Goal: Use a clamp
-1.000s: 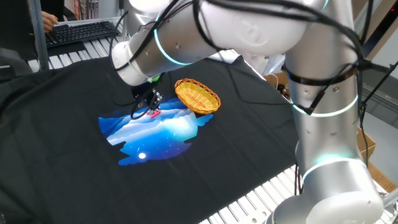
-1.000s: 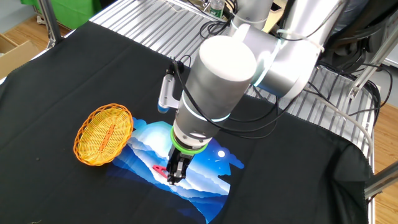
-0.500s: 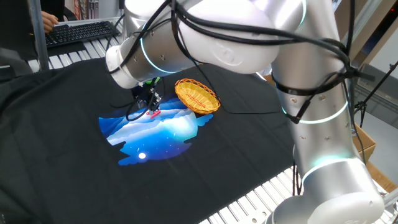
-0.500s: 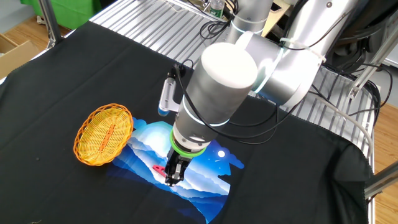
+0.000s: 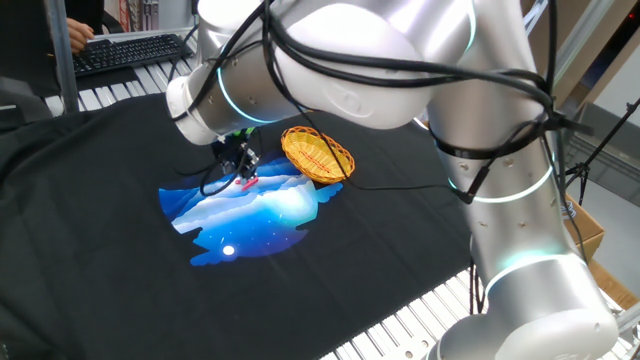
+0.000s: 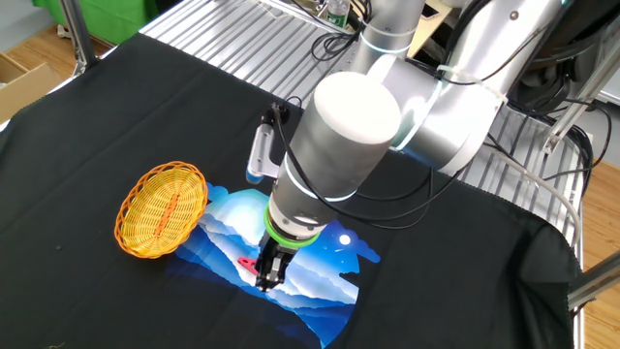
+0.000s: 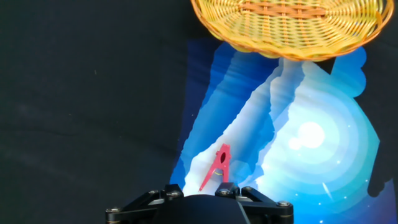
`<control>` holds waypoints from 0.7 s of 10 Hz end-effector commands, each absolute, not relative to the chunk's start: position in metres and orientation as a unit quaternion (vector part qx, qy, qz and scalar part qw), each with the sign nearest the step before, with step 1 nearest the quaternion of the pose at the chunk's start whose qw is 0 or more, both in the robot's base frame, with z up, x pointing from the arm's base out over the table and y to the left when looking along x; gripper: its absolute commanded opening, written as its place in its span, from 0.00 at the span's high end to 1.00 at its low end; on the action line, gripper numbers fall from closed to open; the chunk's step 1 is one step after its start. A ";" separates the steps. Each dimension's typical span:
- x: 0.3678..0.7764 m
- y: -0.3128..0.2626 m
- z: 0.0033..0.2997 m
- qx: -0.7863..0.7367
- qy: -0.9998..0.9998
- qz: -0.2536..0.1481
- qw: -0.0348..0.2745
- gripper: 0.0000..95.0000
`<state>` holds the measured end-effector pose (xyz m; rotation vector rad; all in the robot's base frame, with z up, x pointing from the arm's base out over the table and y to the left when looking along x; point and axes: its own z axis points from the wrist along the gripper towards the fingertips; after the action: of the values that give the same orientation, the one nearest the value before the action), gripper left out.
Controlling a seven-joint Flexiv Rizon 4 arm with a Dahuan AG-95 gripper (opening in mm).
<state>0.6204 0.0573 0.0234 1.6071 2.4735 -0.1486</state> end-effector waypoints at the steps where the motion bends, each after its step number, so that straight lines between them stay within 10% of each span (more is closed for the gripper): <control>1: 0.620 0.055 0.023 0.546 0.831 -0.049 0.093 0.40; 7: 0.618 0.049 0.020 0.573 0.813 -0.046 0.092 0.40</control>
<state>0.6176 0.0489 0.0196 1.7050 2.4102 -0.1365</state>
